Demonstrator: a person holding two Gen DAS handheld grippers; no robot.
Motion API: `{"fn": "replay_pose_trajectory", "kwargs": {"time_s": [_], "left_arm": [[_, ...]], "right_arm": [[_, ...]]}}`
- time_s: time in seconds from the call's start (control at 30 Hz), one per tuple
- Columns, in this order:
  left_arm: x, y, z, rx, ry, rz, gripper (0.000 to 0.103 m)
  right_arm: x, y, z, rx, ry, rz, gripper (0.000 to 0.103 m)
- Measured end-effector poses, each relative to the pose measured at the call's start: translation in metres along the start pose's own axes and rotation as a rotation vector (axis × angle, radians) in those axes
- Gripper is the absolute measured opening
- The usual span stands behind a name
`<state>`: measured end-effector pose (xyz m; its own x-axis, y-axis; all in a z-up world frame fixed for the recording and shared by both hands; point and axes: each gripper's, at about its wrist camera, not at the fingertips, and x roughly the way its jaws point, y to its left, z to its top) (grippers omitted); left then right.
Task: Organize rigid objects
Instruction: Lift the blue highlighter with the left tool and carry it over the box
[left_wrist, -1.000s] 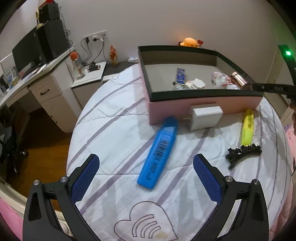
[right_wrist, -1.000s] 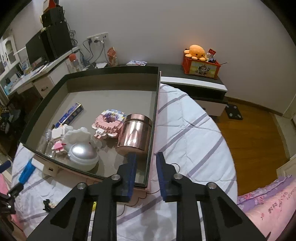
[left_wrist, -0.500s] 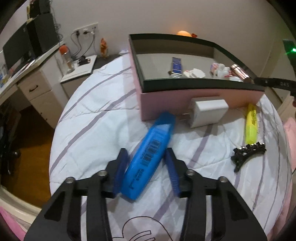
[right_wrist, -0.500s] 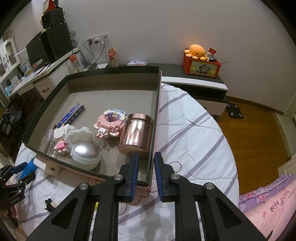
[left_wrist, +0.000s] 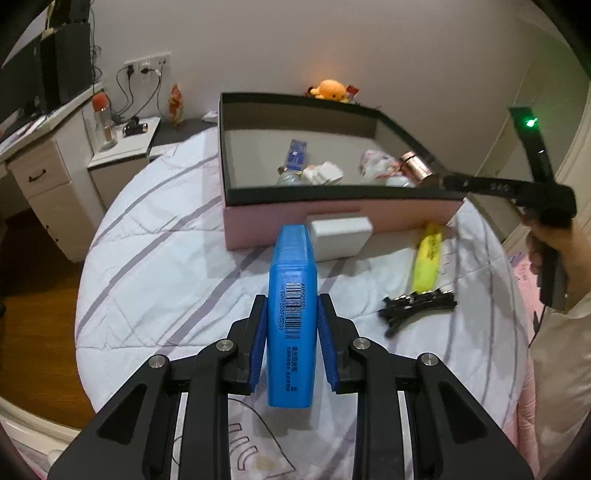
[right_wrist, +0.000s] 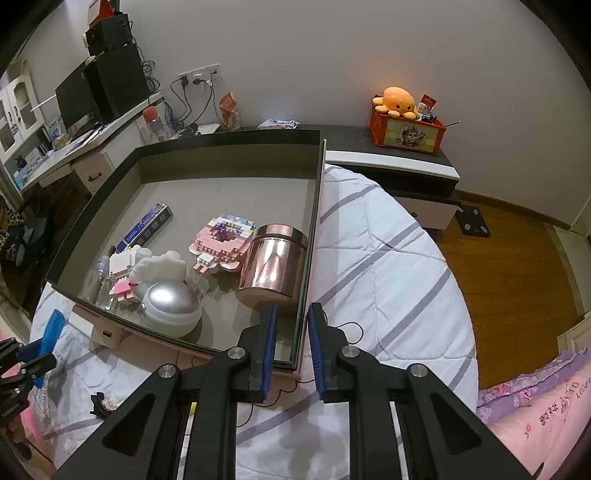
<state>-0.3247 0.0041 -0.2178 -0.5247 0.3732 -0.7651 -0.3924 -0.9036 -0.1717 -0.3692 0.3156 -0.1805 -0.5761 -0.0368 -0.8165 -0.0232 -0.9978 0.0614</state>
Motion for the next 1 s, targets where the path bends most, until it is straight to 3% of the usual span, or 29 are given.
{"fn": "replay_pose_trajectory", "kwargs": {"time_s": [0.6, 1.0], "left_arm": [[-0.022, -0.014, 0.041, 0.047, -0.073, 0.223, 0.027], [0.008, -0.041, 0.089, 0.114, -0.054, 0.195, 0.027]], "right_arm": [[-0.001, 0.001, -0.003, -0.006, -0.001, 0.001, 0.017], [-0.002, -0.002, -0.005, 0.004, -0.018, 0.024, 0.017]]}}
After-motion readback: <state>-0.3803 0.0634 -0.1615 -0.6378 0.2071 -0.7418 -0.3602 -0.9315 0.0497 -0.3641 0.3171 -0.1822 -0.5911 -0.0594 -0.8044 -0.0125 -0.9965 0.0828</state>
